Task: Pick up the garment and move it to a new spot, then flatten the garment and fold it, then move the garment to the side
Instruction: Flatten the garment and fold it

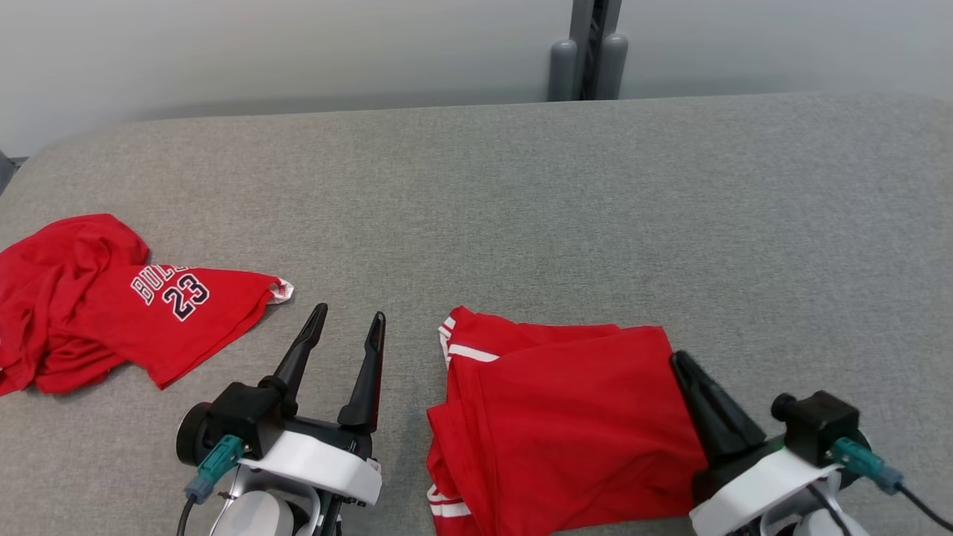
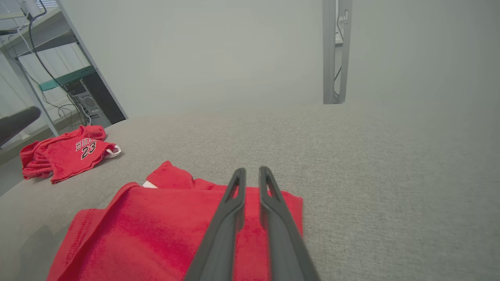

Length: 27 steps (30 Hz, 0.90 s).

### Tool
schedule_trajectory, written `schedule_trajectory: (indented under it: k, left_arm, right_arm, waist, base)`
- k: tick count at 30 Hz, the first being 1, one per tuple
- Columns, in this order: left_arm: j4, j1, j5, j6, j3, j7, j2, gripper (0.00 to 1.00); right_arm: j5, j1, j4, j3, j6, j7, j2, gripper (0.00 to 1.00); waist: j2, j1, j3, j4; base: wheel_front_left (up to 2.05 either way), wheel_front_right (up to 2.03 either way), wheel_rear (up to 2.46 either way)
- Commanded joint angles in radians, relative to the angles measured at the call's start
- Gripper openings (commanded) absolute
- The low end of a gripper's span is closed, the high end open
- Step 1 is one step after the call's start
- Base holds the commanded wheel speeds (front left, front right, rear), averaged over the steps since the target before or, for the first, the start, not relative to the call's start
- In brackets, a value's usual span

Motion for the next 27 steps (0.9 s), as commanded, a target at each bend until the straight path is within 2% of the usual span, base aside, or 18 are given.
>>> schedule_trajectory:
  k: [1,6,11,18,27]
  left_arm:
    - [0.000,-0.015,-0.004,0.001,-0.001,-0.004,0.004,1.00]
    - [0.000,-0.018,-0.004,0.004,-0.001,-0.004,0.004,1.00]
    - [0.004,-0.012,-0.002,0.001,0.002,-0.004,0.004,1.00]
    - [0.006,-0.012,-0.019,0.009,-0.006,-0.004,0.004,1.00]
    - [0.013,-0.018,-0.017,0.006,-0.026,-0.004,0.004,1.00]
  right_arm:
    - [-0.006,-0.004,0.015,0.031,-0.001,-0.008,-0.021,0.00]
    - [0.023,0.002,0.055,0.126,0.000,-0.001,-0.040,0.00]
    - [0.118,0.022,0.072,0.204,0.000,0.047,-0.057,0.00]
    - [0.221,0.043,0.044,0.307,0.000,0.151,-0.108,0.00]
    - [0.242,-0.063,-0.031,0.369,0.000,0.165,-0.110,0.00]
  waist:
    - [0.0000,0.0000,0.004,0.010]
    - [0.0000,0.0000,0.013,0.034]
    - [0.0000,0.0000,0.019,0.051]
    - [0.0000,0.0000,0.016,0.058]
    - [0.0000,0.0000,0.014,0.076]
  base:
    - [0.00,0.00,0.00]
    - [0.00,0.00,0.00]
    - [0.00,0.00,0.00]
    - [0.00,0.00,0.00]
    - [0.00,0.00,0.00]
